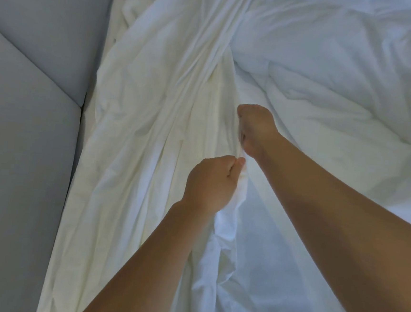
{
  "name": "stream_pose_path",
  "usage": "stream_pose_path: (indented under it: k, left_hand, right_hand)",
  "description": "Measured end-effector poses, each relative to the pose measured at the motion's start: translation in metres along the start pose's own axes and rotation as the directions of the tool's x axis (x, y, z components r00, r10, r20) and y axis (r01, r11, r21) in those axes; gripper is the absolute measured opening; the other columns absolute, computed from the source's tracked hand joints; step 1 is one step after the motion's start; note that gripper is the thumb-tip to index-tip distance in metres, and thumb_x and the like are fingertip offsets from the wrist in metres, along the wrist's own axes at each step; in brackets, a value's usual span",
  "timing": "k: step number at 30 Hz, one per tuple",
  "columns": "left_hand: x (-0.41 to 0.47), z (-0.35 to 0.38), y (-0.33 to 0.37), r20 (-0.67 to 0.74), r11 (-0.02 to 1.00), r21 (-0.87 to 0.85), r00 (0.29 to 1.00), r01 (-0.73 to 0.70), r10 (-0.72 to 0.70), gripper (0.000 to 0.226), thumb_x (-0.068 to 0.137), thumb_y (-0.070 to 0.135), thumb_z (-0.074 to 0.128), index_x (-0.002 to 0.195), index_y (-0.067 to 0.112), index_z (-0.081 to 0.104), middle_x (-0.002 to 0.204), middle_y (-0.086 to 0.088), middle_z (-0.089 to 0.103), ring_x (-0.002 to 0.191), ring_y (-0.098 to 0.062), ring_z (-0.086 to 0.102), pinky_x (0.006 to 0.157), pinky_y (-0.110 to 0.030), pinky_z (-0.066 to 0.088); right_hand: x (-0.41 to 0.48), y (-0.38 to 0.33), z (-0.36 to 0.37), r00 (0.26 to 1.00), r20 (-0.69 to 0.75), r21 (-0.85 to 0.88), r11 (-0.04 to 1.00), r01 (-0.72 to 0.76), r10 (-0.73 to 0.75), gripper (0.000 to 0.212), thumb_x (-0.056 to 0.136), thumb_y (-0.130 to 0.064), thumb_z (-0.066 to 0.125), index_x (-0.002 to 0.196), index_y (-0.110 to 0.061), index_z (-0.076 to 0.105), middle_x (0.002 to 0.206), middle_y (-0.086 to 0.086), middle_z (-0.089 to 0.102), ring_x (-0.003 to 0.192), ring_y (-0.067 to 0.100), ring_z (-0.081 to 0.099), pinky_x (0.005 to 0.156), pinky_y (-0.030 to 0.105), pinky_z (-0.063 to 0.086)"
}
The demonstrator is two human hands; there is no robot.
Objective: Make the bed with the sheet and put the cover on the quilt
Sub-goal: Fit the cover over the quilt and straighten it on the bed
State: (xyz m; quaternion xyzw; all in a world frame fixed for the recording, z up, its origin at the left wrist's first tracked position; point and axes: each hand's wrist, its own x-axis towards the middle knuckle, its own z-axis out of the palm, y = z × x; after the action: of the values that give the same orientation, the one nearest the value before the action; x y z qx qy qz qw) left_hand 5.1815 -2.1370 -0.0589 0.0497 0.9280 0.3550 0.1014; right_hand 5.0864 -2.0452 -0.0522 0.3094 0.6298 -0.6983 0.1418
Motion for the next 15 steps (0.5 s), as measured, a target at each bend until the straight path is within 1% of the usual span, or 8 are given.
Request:
stream_pose_path:
  k: [2, 4, 6, 8, 10, 11, 13, 15]
  left_hand:
    - [0.004, -0.001, 0.002, -0.053, 0.997, -0.071, 0.998, 0.020, -0.024, 0.050, 0.099, 0.030, 0.040, 0.054, 0.016, 0.024, 0.048, 0.003, 0.027, 0.049, -0.016, 0.028, 0.051, -0.029, 0.023]
    - [0.006, -0.003, 0.002, -0.145, 0.995, -0.090, 0.989, -0.046, 0.032, 0.051, 0.098, 0.030, 0.043, 0.052, 0.019, 0.025, 0.045, 0.004, 0.026, 0.046, -0.014, 0.027, 0.048, -0.026, 0.021]
    - [0.002, -0.002, 0.002, -0.274, 0.986, 0.000, 0.948, -0.168, 0.162, 0.048, 0.094, 0.037, 0.043, 0.050, 0.019, 0.037, 0.041, 0.007, 0.031, 0.041, -0.013, 0.032, 0.044, -0.023, 0.022]
    - [-0.007, 0.002, 0.007, -0.376, 0.975, 0.002, 0.904, -0.221, 0.206, 0.048, 0.090, 0.041, 0.039, 0.055, 0.011, 0.053, 0.044, 0.006, 0.046, 0.041, -0.015, 0.043, 0.041, -0.023, 0.030]
    - [-0.011, 0.002, 0.016, -0.449, 0.950, -0.273, 0.893, -0.153, 0.014, 0.044, 0.089, 0.041, 0.043, 0.060, 0.009, 0.056, 0.052, 0.000, 0.055, 0.049, -0.017, 0.051, 0.049, -0.027, 0.038]
    - [-0.009, -0.002, 0.020, -0.427, 0.895, -0.440, 0.893, -0.067, -0.143, 0.038, 0.089, 0.040, 0.048, 0.063, 0.013, 0.054, 0.058, 0.002, 0.057, 0.055, -0.015, 0.053, 0.055, -0.027, 0.042]
    - [0.001, -0.012, 0.021, -0.137, 0.687, -0.687, 0.886, 0.237, -0.443, 0.028, 0.088, 0.048, 0.053, 0.075, 0.023, 0.055, 0.075, 0.005, 0.060, 0.078, -0.017, 0.061, 0.075, -0.031, 0.049]
    - [0.004, -0.015, 0.026, 0.275, 0.576, -0.589, 0.811, 0.566, -0.516, 0.042, 0.085, 0.059, 0.051, 0.091, 0.018, 0.059, 0.090, -0.002, 0.064, 0.092, -0.025, 0.063, 0.083, -0.039, 0.052]
  right_hand:
    - [0.002, -0.006, -0.004, 0.997, 0.071, 0.070, 0.997, -0.023, 0.018, 0.017, 0.090, -0.005, 0.044, 0.084, 0.007, 0.055, 0.069, 0.003, 0.042, 0.065, 0.024, 0.041, 0.072, 0.038, 0.053]
    - [-0.005, -0.010, -0.013, 0.952, 0.284, 0.052, 0.989, -0.137, 0.117, 0.029, 0.092, -0.026, 0.056, 0.099, 0.002, 0.061, 0.082, 0.008, 0.060, 0.078, 0.031, 0.058, 0.082, 0.036, 0.052]
    - [-0.019, -0.019, -0.022, 0.834, 0.475, -0.276, 0.947, -0.162, 0.281, 0.053, 0.080, -0.053, 0.065, 0.109, -0.009, 0.064, 0.089, 0.006, 0.065, 0.080, 0.022, 0.064, 0.081, 0.031, 0.049]
    - [-0.035, -0.031, -0.031, 0.750, 0.543, -0.660, 0.745, 0.101, 0.379, 0.036, 0.081, -0.053, 0.064, 0.089, -0.019, 0.072, 0.085, 0.002, 0.070, 0.078, 0.008, 0.064, 0.081, 0.026, 0.045]
    - [-0.053, -0.044, -0.040, 0.803, 0.513, -0.829, 0.419, 0.371, 0.304, 0.044, 0.088, -0.045, 0.058, 0.051, -0.022, 0.063, 0.052, -0.009, 0.059, 0.054, 0.001, 0.050, 0.063, 0.015, 0.038]
    - [-0.053, -0.045, -0.049, 0.816, 0.514, -0.842, 0.339, 0.419, 0.266, 0.044, 0.088, -0.042, 0.059, 0.051, -0.020, 0.056, 0.044, -0.010, 0.048, 0.047, 0.004, 0.043, 0.054, 0.016, 0.034]
    - [-0.064, -0.034, -0.070, 0.750, 0.562, -0.809, 0.419, 0.412, 0.349, 0.023, 0.087, -0.032, 0.065, 0.068, -0.020, 0.058, 0.049, -0.015, 0.054, 0.048, 0.001, 0.049, 0.051, 0.012, 0.037]
    - [-0.081, -0.012, -0.079, 0.671, 0.517, -0.854, 0.376, 0.360, 0.531, 0.010, 0.087, -0.027, 0.065, 0.097, -0.027, 0.061, 0.082, -0.019, 0.068, 0.081, -0.004, 0.061, 0.075, 0.011, 0.045]
